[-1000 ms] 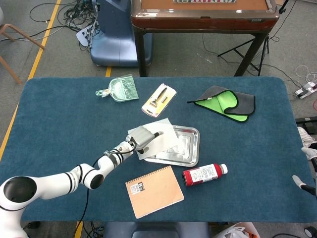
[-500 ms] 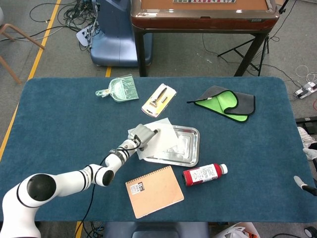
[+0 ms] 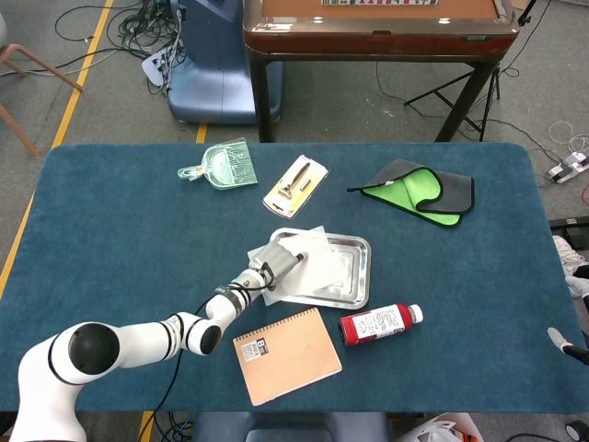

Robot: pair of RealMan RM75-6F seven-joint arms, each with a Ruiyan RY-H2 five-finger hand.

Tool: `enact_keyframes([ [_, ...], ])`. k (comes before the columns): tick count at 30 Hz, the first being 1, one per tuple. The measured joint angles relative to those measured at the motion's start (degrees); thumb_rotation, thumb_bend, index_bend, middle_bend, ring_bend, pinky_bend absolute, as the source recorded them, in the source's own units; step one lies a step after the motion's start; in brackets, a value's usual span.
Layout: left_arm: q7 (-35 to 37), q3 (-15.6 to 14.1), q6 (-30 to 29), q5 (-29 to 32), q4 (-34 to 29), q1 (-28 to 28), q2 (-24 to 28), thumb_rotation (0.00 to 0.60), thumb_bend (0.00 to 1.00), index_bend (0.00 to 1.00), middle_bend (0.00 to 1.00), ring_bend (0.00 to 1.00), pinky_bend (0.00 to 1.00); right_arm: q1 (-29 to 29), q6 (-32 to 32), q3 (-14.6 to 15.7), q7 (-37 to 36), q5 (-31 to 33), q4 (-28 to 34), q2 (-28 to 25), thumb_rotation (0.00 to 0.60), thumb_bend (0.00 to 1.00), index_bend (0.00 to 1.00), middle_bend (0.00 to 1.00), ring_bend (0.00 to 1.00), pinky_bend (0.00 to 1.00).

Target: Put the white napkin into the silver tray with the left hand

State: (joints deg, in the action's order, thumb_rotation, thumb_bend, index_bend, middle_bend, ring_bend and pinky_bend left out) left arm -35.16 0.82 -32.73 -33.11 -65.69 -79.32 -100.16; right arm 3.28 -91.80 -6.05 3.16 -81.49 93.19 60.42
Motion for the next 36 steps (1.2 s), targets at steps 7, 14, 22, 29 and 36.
enact_keyframes([
  [7,-0.84,-0.15,-0.96,-1.80,-1.67,-0.91,-0.52,0.600,0.40,0.13,1.00,1.00,1.00,0.22,-0.26,-0.02,-0.09,0.11,0.03,-0.01,0.600,0.08,0.24,0.26,0.20,0.19],
  [14,-2.36,-0.12,-2.85,-4.12,-2.51,-1.92,-1.54,0.600,0.40,0.14,1.00,1.00,1.00,0.55,-0.63,-0.07,-0.41,0.26,-0.17,0.01,0.600,0.08,0.24,0.26,0.20,0.19],
  [22,-2.16,0.58,-6.14,-6.76,-6.04,-0.76,0.99,0.600,0.40,0.15,1.00,1.00,1.00,0.17,-0.23,-0.26,-0.65,0.10,-0.48,0.10,0.600,0.08,0.24,0.26,0.20,0.19],
  [29,-4.15,-1.27,-8.42,-7.27,-12.05,0.85,6.97,0.600,0.40,0.18,1.00,1.00,1.00,-0.44,0.30,-0.34,-0.87,-0.42,-0.68,0.38,0.600,0.08,0.24,0.26,0.20,0.19],
  [36,-8.38,-3.97,-10.00,-5.55,-18.83,1.34,11.77,0.600,0.40,0.21,1.00,1.00,1.00,-0.77,0.42,-0.30,-0.86,-0.94,-0.63,0.61,0.600,0.08,0.24,0.26,0.20,0.19],
])
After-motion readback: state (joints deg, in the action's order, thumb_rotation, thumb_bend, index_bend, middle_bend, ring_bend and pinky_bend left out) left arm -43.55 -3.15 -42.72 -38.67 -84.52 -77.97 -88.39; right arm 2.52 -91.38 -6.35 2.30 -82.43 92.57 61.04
